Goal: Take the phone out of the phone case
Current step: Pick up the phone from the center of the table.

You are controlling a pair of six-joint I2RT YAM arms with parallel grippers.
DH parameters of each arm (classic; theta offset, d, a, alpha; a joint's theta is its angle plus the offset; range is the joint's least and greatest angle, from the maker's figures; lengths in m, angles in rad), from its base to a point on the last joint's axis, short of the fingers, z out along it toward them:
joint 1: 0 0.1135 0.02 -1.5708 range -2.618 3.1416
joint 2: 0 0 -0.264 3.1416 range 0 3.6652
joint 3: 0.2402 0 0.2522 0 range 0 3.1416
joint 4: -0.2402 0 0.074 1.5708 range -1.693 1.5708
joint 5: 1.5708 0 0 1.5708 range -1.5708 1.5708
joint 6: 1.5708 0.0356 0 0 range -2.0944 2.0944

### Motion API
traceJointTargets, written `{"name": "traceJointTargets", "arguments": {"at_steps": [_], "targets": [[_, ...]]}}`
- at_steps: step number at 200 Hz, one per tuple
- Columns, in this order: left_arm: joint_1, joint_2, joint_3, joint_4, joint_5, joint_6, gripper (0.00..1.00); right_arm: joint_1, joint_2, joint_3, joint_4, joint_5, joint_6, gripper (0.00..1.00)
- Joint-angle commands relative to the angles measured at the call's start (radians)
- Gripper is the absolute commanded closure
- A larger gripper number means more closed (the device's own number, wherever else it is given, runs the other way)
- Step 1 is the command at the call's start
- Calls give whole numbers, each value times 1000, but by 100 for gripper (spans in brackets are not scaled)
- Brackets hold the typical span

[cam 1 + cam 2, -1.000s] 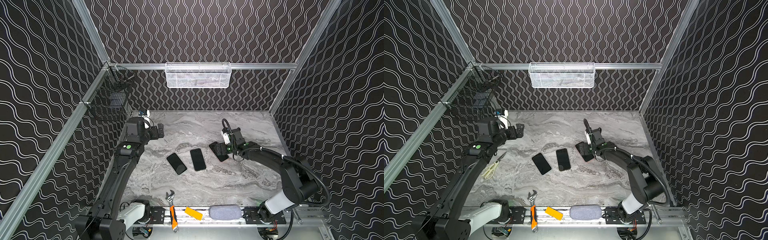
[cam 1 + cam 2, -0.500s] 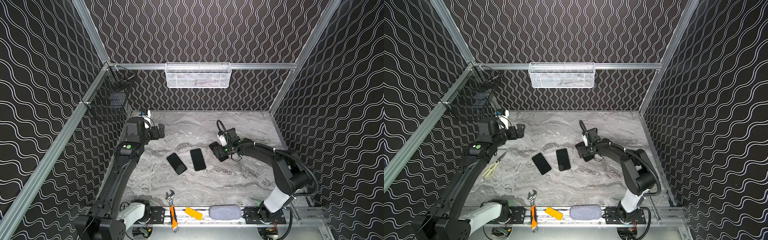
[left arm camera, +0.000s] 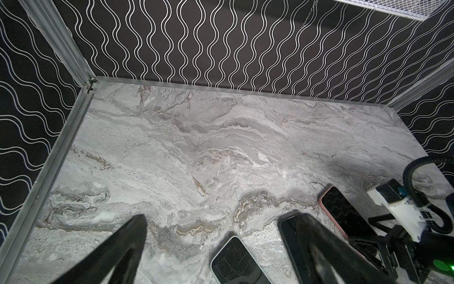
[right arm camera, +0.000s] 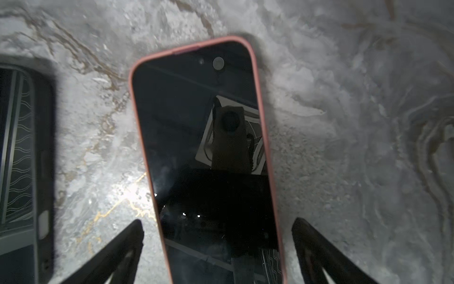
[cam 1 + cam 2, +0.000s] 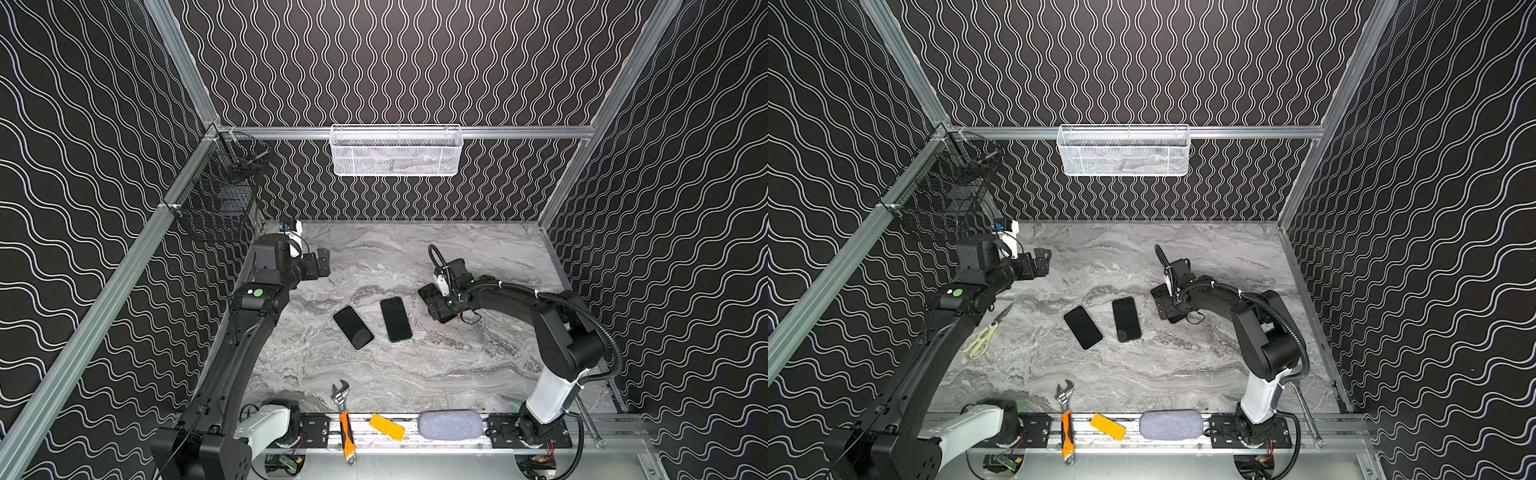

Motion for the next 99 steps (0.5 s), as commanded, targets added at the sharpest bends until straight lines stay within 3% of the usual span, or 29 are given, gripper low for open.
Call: {"name": "traceJointTargets", "arguments": {"at_steps": [1,99], "targets": [[0,7,10,17,5,-14,1,4,8,12,-28,23,-14,5],[0,20,10,16,8,-16,1,21,54,31,-72,54,-41,12]]}}
